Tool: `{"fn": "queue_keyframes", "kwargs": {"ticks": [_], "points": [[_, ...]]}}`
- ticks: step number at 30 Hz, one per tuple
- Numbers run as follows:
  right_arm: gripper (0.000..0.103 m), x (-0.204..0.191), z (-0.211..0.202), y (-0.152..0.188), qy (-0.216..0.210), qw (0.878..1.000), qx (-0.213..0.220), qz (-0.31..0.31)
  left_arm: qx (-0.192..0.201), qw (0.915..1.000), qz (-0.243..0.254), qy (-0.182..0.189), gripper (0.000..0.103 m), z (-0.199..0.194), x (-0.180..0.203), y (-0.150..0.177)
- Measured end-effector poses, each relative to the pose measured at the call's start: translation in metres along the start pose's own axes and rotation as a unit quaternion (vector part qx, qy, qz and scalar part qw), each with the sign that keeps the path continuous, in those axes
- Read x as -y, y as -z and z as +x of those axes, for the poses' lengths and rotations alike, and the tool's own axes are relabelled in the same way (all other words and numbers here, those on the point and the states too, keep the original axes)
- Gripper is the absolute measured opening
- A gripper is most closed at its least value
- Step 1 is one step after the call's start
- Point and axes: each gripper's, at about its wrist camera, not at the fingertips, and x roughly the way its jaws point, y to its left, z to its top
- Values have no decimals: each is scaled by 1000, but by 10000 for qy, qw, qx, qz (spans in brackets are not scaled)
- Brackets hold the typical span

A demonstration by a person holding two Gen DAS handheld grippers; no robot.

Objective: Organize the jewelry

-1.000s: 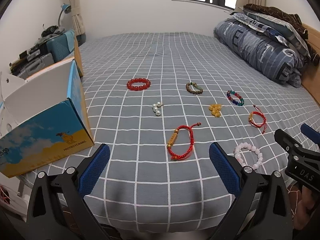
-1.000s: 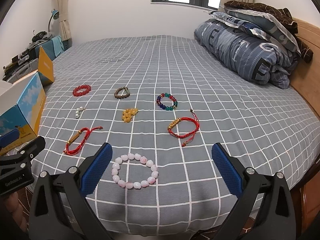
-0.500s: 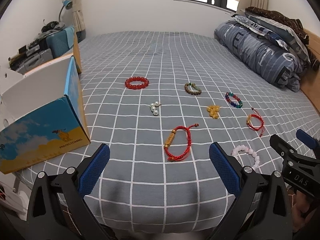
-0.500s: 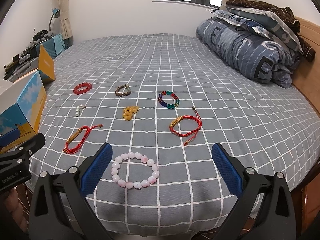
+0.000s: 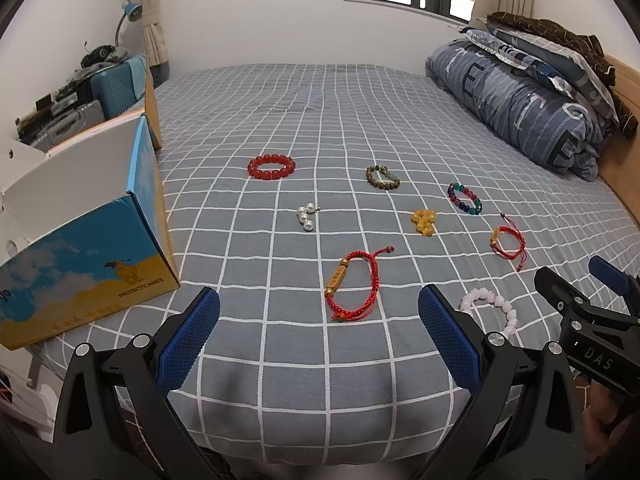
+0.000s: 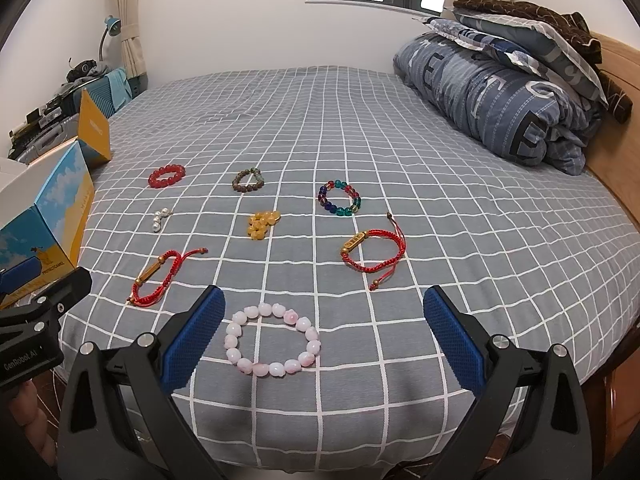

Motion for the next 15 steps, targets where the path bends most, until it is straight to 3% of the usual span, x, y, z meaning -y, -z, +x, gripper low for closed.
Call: {"fn": "queue_keyframes", "kwargs": {"ticks": [15], "points": [[96,-2,0,1,1,10000,8,-8,6,10000,1,-18,98,0,-1,2]]}}
